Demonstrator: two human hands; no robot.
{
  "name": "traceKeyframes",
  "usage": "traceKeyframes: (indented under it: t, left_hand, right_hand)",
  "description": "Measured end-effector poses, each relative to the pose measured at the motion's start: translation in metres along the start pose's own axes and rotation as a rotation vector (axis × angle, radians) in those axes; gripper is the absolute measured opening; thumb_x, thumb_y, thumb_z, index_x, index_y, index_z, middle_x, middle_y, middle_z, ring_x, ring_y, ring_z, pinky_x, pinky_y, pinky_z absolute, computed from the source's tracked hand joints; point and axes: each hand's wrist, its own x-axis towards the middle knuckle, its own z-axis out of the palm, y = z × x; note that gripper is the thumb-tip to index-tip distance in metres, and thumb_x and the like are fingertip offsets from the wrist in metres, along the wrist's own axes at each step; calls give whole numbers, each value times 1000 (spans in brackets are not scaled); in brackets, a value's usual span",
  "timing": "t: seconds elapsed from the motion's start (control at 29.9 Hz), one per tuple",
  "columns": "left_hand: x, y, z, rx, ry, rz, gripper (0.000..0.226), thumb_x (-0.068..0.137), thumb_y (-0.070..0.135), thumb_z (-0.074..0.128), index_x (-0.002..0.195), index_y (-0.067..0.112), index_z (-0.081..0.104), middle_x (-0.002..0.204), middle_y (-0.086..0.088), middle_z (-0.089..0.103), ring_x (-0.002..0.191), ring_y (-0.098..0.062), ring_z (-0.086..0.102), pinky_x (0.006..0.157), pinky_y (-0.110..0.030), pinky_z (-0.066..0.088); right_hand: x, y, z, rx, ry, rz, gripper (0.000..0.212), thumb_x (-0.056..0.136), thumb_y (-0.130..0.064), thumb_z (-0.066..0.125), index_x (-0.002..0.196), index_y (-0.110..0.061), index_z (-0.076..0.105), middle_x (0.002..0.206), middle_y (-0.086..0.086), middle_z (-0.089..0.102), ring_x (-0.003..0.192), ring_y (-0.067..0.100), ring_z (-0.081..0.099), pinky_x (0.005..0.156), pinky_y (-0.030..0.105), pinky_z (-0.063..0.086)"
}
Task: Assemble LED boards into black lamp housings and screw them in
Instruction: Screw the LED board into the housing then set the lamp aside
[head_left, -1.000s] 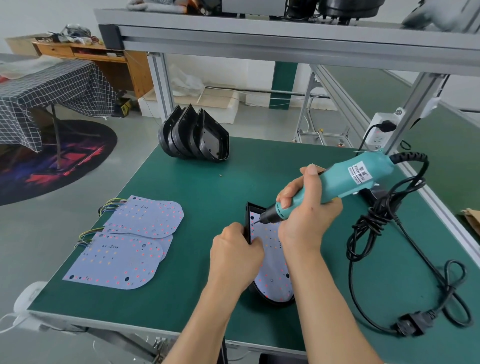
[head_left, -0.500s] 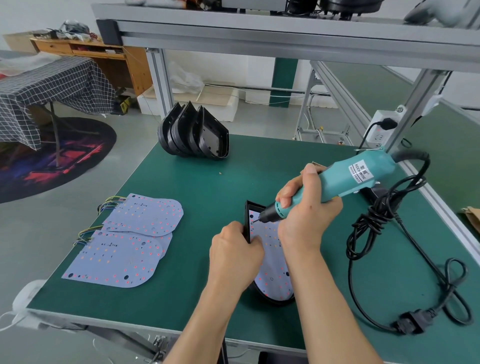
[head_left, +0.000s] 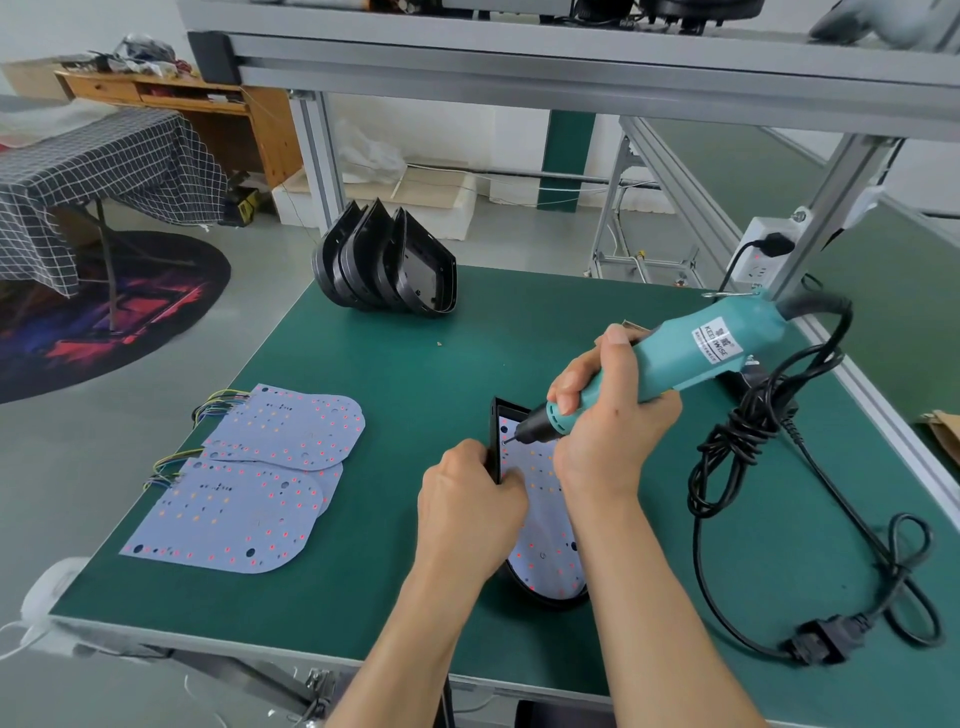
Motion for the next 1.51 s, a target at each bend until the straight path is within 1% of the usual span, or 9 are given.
traceKeyframes:
  t: [0.64,0.7,0.84,1.07,1.14,1.24,1.27,1.41,1.51]
  left_hand:
    - [-3,-3,-1,27,30,17,38,86,24,63,66,14,33,54,2,37,57,-27,37,49,-31,28]
    - [-2,-4,-2,14,14,11,37,86,24,63,66,14,33,54,2,38,57,-29,42,50,-30,30]
    - [3,-3,-2,19,-30,8,36,85,26,64,67,14,35,54,4,38,56,-25,36,49,-29,31]
    - [2,-4,0,13,-80,-6,33,85,26,65,68,13,40,56,3,45,58,-32,54,51,-30,40]
    - [3,-6,-1,23,-76,-9,35,85,27,66,66,14,39,53,6,42,57,-29,55,50,-29,39]
    - [3,-8,-4,-13,-119,-27,43,86,37,69,65,15,39,44,11,41,41,-9,41,40,-18,29]
    - [4,-8,-5,-43,-146,-48,45,85,42,71,65,16,41,42,13,40,39,-8,39,37,-16,26]
    - [14,-4,-8,-40,-181,-107,46,84,49,73,65,18,43,49,13,39,47,-13,35,43,-22,29]
    - [25,5,-10,19,-158,-58,43,87,45,69,68,15,45,60,2,46,58,-21,41,53,-28,33]
  right_hand:
    - [-1,-2,2,5,-39,26,19,86,-28,66,69,-36,65,49,5,47,39,21,36,52,30,39]
    - [-1,-1,0,17,-65,29,15,87,-28,67,74,-33,66,51,6,49,40,22,37,53,31,40]
    - [2,-1,-6,21,-68,48,11,89,-29,69,86,-20,65,56,8,51,44,23,41,56,34,42]
    - [6,-19,-14,25,-54,-2,15,89,-28,68,87,-14,63,56,7,49,44,23,38,57,33,44]
    - [11,-30,-14,61,-65,-16,12,89,-27,68,85,-16,66,55,6,49,44,22,38,57,32,43]
    - [14,-42,-27,176,-30,30,11,93,-25,65,86,-17,65,55,2,47,45,17,38,54,28,43]
    - [14,-44,-36,212,-6,55,12,97,-25,62,88,-17,63,56,0,46,46,15,37,55,27,43]
    - [5,-44,-80,232,112,159,20,105,-29,53,89,-20,61,59,-3,44,49,13,35,57,28,41]
    - [-6,-40,-110,259,145,207,23,103,-34,54,85,-24,65,59,-6,44,49,11,35,56,27,39]
